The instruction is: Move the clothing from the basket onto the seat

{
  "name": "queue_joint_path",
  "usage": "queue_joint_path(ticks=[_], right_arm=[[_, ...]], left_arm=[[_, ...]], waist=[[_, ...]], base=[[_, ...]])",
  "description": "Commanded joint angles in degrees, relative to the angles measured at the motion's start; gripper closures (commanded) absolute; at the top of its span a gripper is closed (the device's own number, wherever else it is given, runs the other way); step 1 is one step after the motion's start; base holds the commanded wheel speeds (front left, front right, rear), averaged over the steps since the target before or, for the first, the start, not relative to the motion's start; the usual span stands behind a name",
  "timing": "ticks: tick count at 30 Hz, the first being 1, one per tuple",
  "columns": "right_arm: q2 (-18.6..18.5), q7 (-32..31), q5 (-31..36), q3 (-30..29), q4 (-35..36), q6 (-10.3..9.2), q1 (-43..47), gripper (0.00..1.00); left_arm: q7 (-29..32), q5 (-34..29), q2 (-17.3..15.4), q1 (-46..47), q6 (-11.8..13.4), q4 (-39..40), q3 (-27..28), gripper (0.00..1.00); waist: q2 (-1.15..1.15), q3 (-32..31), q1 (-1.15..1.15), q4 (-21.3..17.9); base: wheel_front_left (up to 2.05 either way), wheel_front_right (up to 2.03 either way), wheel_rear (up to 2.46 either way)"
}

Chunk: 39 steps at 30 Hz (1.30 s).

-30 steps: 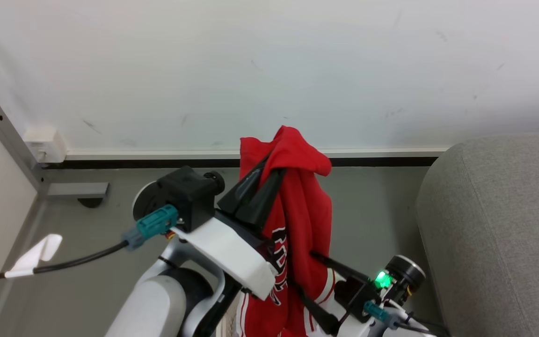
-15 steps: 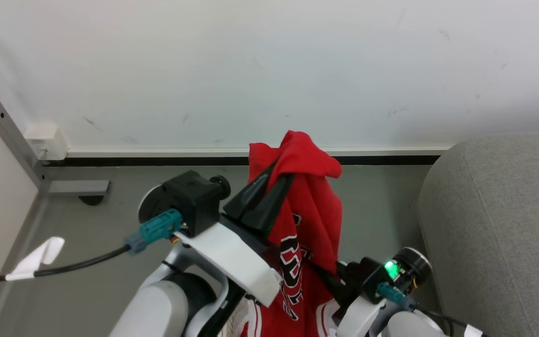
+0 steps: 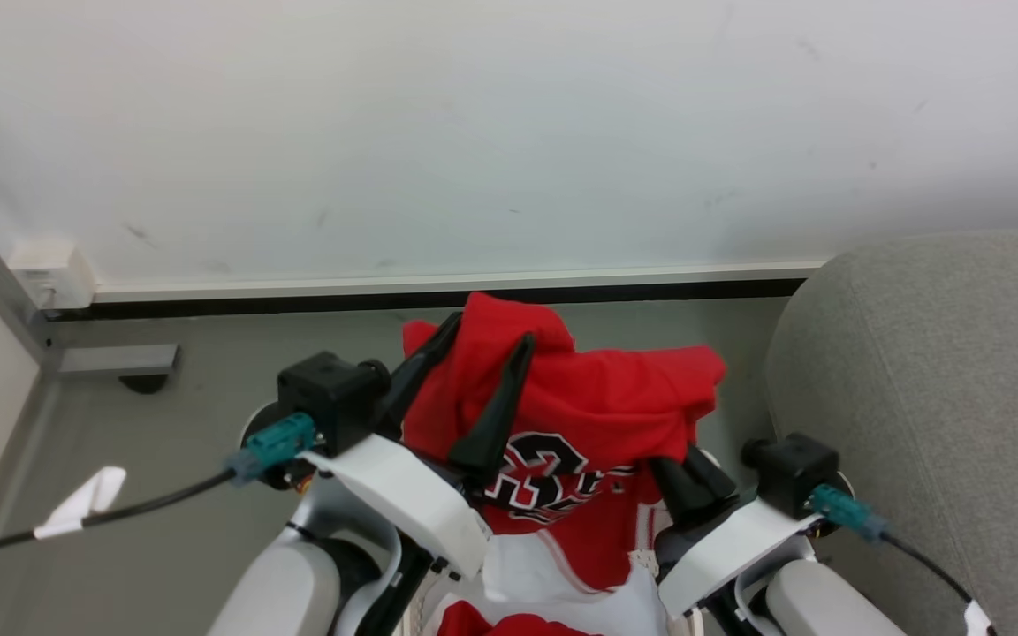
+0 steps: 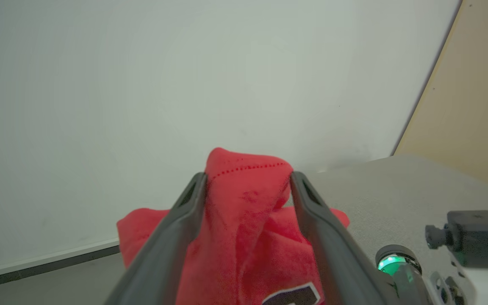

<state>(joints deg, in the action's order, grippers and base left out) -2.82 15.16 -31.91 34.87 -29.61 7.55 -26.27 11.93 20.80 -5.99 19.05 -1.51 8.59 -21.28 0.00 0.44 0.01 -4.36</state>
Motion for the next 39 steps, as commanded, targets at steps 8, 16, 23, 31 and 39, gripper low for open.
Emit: queue_joint_path(ticks=[8, 16, 23, 31, 39], right_arm=[[-4.38, 0.00, -6.73, -7.15, 5.49, -0.12, -0.04, 1.00], [-8.14, 0.00, -7.53, -12.97, 9.55, -0.12, 1.95, 1.00], [-9.52, -0.85, -6.45, -15.74, 12.35, -0.12, 3.47, 1.00], [-10.16, -3.36, -4.26, -18.83, 16.33, -0.12, 4.80, 1.00], [-8.06, -5.42, -1.49, -24.37, 17.80, -0.12, 2.70, 1.00]], left_arm=[[-5.64, -1.54, 0.41, -3.18, -1.75, -5.98, -3.74, 0.00], [-10.66, -3.05, 1.20, -3.92, -2.42, -10.91, -7.70, 0.00], [-12.05, -2.86, 1.71, -2.88, -1.98, -12.35, -8.84, 0.00], [-12.96, -3.11, 1.41, -1.69, -2.22, -11.95, -9.60, 0.00], [-12.05, -3.95, 0.01, 0.25, -3.05, -8.95, -10.73, 0.00]], waist=[[0.00, 0.72, -0.01, -3.20], [0.00, 1.24, -0.01, -7.62], [0.00, 2.15, -0.01, -12.79], [0.00, 4.58, -0.01, -16.38], [0.00, 10.26, -0.01, -16.23]], base=[[0.00, 0.00, 0.00], [0.00, 0.00, 0.00], [0.00, 0.00, 0.00], [0.00, 0.00, 0.00], [0.00, 0.00, 0.00]])
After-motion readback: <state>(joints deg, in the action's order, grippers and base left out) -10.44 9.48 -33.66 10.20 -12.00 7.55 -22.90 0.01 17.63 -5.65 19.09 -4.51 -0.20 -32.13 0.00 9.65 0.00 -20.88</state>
